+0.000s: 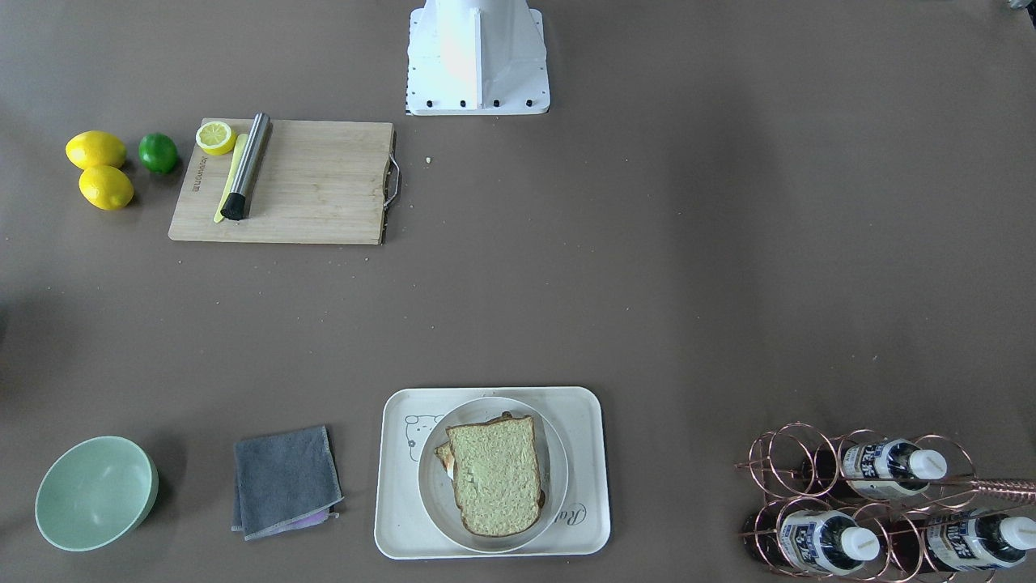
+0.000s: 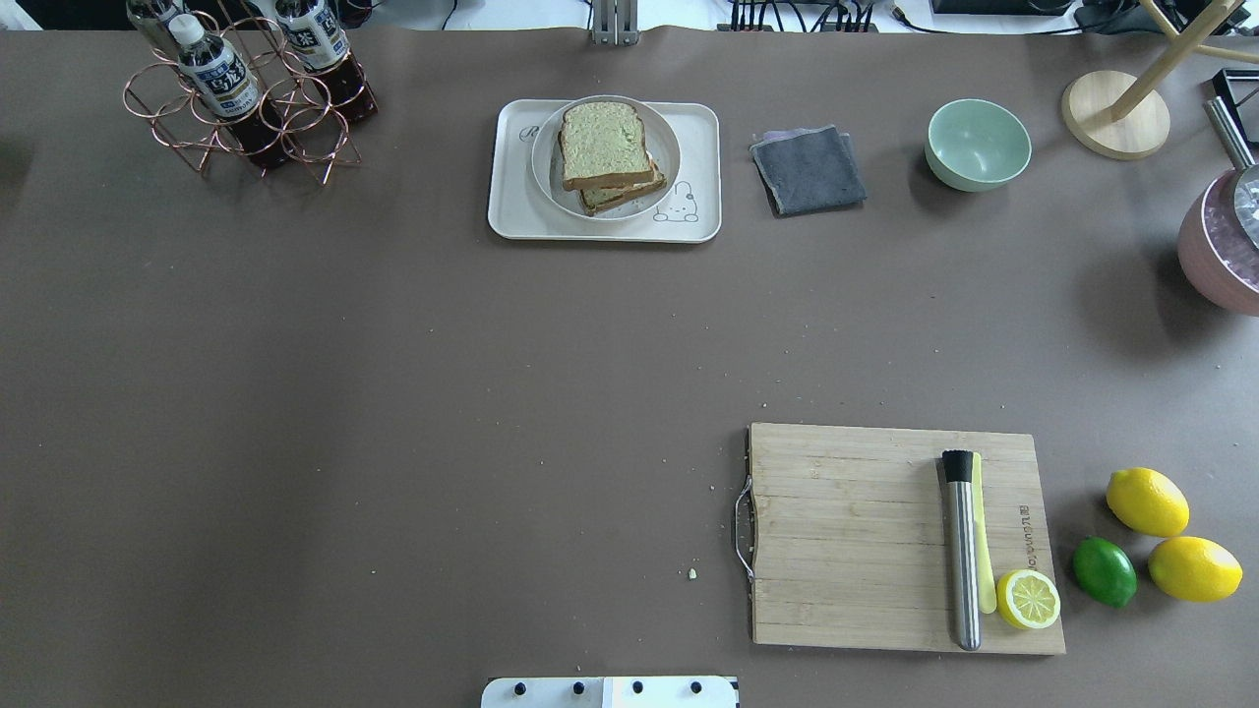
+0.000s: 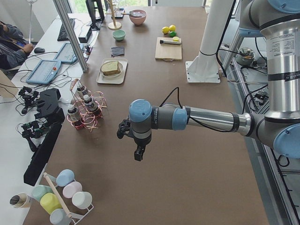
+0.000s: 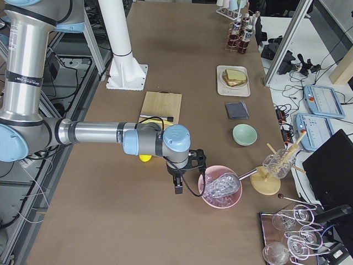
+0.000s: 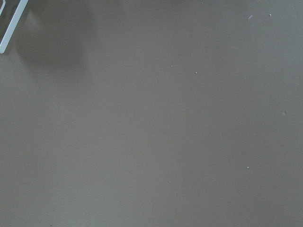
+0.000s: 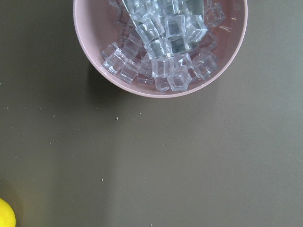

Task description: Make sandwich and place on tray

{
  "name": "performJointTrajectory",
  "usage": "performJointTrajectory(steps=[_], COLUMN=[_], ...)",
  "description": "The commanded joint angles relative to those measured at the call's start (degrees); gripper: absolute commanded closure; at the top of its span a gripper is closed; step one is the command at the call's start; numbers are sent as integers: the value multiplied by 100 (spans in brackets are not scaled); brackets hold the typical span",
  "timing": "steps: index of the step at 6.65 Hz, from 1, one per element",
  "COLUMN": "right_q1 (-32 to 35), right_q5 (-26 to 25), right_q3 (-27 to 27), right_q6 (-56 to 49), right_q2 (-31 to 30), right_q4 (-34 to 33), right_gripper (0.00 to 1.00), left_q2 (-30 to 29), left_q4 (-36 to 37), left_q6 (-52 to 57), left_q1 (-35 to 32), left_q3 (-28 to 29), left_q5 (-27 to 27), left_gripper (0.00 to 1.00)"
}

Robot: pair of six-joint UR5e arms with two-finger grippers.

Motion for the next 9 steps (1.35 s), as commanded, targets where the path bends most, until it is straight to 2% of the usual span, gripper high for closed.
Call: performJointTrajectory(steps=[1,9], right_q1=[8,-133], right_q5=[71,168], right_q3=[42,165], right_q6=[33,332], right_q2=[-47,23], right_q4=[1,-8], right_gripper=[0,0], left_q2=[8,8], left_q4=[-12,-126], left_q6=[-10,-19], left_q1=[0,-18], left_q3=[-23,-40], left_q5=[0,9], left_gripper=[3,3])
